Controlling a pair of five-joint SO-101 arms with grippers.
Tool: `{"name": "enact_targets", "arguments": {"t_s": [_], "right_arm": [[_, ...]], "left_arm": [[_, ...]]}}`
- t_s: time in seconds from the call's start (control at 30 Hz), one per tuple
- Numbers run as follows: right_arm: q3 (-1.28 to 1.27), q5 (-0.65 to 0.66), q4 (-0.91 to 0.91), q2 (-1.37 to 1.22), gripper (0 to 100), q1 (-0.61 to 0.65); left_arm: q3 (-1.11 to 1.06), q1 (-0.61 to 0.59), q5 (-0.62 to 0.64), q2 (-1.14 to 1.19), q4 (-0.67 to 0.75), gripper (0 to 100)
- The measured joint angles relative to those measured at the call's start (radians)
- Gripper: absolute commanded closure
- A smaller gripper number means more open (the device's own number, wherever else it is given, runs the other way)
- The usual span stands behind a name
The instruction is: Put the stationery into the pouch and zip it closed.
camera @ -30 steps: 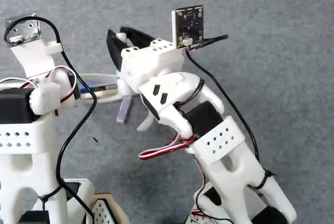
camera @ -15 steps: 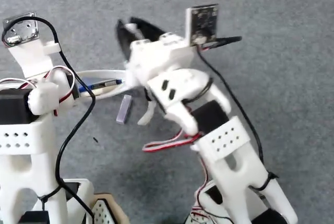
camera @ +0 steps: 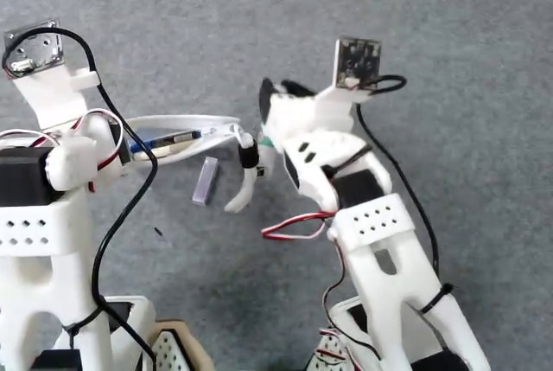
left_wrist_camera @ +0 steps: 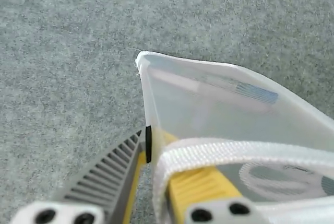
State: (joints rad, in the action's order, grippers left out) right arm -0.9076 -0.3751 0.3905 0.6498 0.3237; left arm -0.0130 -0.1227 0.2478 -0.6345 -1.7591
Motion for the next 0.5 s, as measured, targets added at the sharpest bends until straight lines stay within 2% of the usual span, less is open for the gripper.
{"name": "enact_targets", "arguments": {"t_s": [0.33,0.5], "right_arm": [[-0.104,0.0,0.008,-0.052,98.5,-0.135],[-0.1,0.0,0.117,-0.164,98.5,-0.215]], "left_arm": [[0.0,-0.064,0.0,0.0,0.0,97],[0.0,-0.068,0.0,0.0,0.0,97]]}}
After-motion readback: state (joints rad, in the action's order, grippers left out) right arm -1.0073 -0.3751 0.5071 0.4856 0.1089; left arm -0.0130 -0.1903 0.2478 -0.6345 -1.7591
